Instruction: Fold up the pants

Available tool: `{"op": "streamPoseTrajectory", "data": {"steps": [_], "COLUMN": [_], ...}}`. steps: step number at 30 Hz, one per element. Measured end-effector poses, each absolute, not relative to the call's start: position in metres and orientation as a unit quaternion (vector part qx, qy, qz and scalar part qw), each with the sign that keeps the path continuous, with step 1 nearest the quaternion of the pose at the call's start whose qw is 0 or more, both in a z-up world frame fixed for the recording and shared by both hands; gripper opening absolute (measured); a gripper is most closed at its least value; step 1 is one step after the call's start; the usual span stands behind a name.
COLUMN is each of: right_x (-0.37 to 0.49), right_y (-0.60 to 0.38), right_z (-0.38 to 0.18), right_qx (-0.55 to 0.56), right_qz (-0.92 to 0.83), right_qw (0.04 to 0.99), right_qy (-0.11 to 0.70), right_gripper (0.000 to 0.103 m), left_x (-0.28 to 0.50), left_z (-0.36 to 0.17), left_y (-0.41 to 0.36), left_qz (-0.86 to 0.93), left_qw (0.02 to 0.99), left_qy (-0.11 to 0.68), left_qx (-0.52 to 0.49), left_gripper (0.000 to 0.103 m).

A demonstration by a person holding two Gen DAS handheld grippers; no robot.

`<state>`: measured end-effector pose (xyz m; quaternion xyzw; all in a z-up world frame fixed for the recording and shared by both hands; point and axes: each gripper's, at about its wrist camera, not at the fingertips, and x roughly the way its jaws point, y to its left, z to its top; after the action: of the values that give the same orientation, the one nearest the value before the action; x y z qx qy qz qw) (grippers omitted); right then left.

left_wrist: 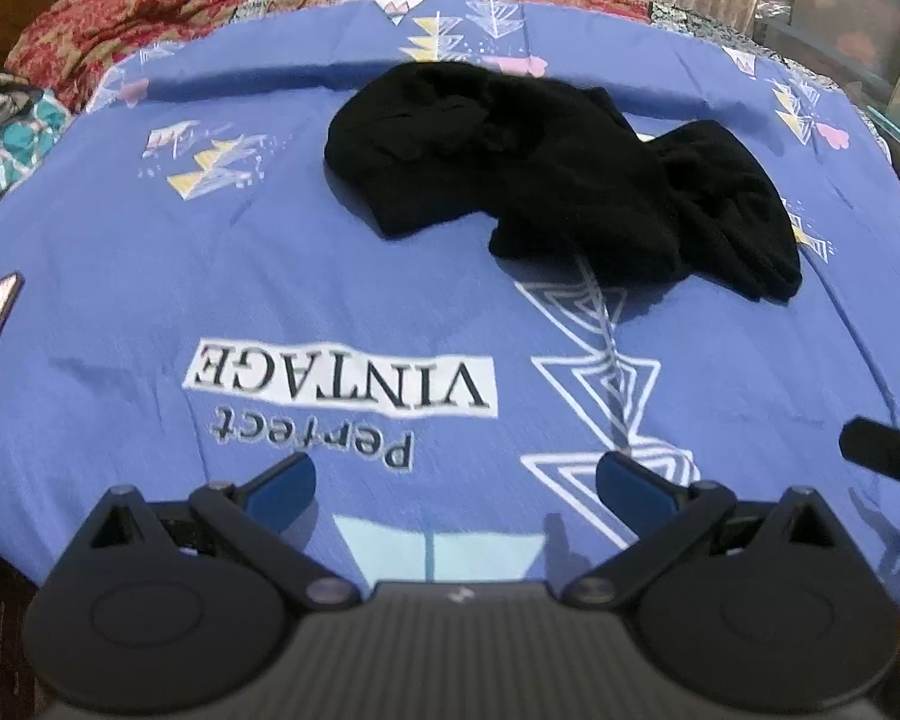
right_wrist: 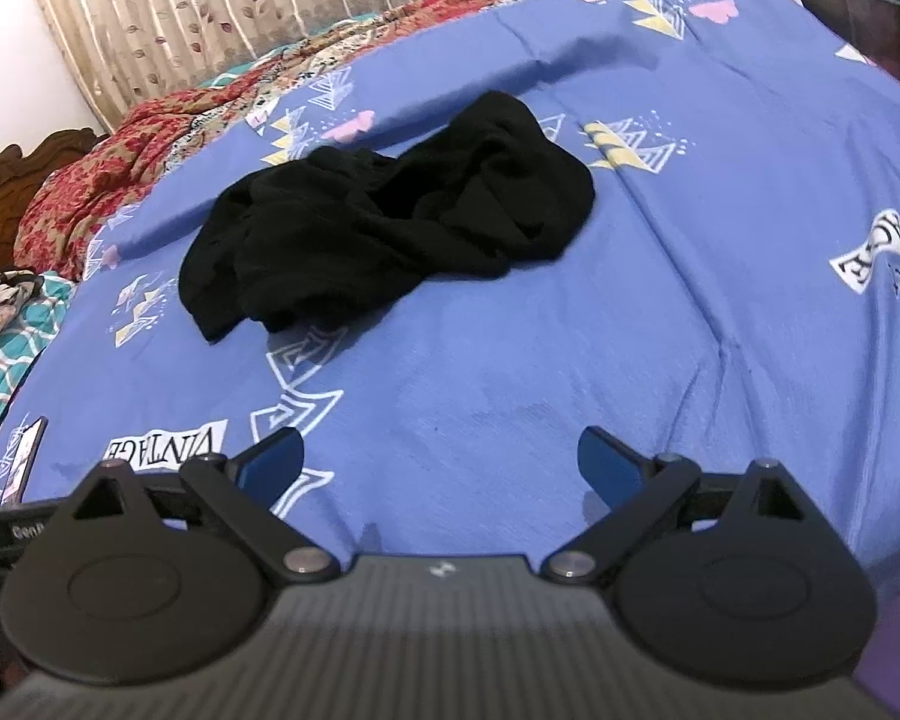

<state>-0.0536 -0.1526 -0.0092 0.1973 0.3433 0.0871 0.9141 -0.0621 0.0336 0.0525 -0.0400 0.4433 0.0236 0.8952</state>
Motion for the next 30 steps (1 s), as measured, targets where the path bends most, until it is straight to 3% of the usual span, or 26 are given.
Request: {"op": "streamPoseTrajectory", "data": {"steps": [17, 22, 30], "right_x": [-0.051, -0.049, -0.046], "right_y": [-0.168, -0.171, -0.175], "right_z": [-0.012, -0.014, -0.014], "right_qx": [0.204, 0.205, 0.202], "right_qz": [0.069, 0.07, 0.063], "right_qw": [0.923, 0.922, 0.926], "right_qy": [0.319, 0.32, 0.313], "right_gripper": [0.099, 0.09, 0.087], "left_x": [-0.023, -0.016, -0.005], "left_z": [0.061, 0.063, 0.058], "left_y": [0.015, 0.004, -0.008], "left_qz": [-0.001, -0.018, -0.041], "left_qw": [0.906, 0.913, 0.92], "left_qy": [0.423, 0.407, 0.385], "left_qx": [0.009, 0.027, 0.057], "left_gripper": [0.103, 0.103, 0.103]}}
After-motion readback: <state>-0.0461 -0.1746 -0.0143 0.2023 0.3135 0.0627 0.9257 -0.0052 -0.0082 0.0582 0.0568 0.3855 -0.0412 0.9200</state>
